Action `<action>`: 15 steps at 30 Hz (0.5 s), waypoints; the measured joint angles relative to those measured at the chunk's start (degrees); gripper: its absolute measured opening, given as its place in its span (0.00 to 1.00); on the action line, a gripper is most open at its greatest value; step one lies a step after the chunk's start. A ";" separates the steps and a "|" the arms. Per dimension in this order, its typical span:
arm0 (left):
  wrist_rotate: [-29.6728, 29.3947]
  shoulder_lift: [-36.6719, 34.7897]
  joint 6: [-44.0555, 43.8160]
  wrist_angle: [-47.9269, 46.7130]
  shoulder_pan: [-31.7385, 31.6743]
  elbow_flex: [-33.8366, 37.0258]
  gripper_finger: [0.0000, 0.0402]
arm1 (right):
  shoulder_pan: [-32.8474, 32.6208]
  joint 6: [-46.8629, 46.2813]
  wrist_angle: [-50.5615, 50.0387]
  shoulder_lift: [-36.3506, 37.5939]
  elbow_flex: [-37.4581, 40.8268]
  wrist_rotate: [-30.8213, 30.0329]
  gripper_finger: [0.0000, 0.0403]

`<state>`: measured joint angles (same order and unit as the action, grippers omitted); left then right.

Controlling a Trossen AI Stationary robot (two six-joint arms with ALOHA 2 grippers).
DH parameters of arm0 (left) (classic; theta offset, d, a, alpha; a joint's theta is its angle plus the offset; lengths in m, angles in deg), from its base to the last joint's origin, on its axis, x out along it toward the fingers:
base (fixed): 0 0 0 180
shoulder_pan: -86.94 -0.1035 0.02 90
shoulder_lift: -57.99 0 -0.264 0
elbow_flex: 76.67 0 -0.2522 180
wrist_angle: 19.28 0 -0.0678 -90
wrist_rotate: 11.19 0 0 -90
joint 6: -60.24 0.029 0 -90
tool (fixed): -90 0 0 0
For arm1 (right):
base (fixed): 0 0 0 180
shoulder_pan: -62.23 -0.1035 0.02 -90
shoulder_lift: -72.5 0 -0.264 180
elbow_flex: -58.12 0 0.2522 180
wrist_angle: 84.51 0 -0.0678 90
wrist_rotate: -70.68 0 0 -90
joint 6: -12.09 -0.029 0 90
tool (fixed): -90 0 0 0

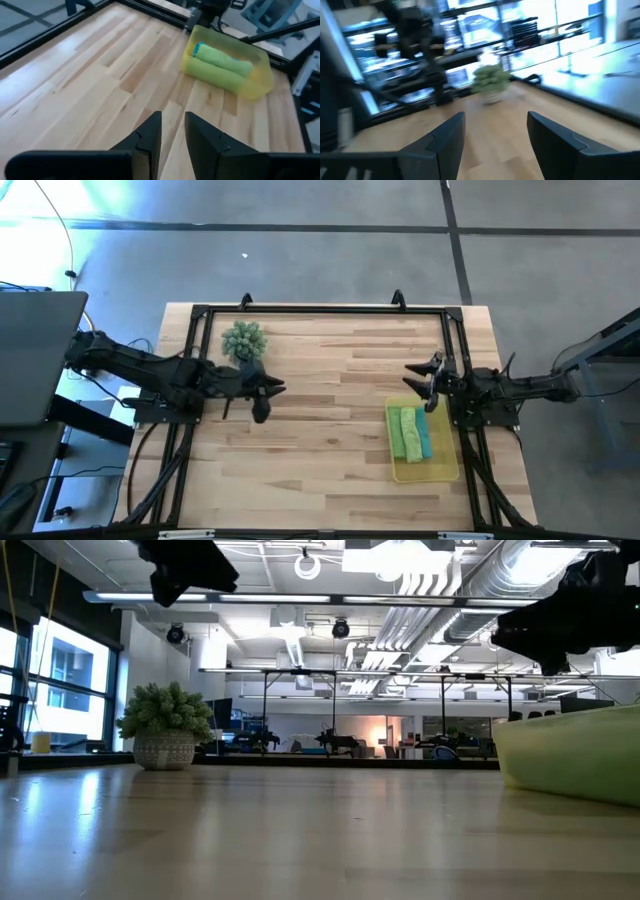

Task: Roll microfiber towels into tight, uniform cylinder then place into a basket
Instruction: Return to Home Position

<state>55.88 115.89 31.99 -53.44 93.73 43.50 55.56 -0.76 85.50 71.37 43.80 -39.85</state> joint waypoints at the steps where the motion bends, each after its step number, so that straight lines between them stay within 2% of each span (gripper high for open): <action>1: -0.97 1.24 -0.36 1.27 0.39 0.01 0.18 | 0.50 1.12 0.17 0.00 0.00 -1.29 0.51; 6: -5.10 7.84 2.70 12.97 2.28 2.39 0.18 | 3.25 5.23 2.16 0.00 0.00 -5.99 0.51; 8: -7.03 10.48 3.28 15.74 2.71 2.65 0.18 | 4.11 3.77 1.91 0.00 0.00 -9.90 0.51; 11: -13.31 13.18 2.53 18.74 3.04 3.49 0.18 | 4.96 3.03 0.57 -0.03 0.00 -16.24 0.51; 15: -16.07 13.91 2.40 19.48 2.45 6.39 0.18 | 5.22 3.52 0.57 -0.03 0.00 -17.07 0.51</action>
<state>39.81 129.80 34.39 -33.96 96.18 49.89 60.78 2.76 86.07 71.34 43.80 -56.92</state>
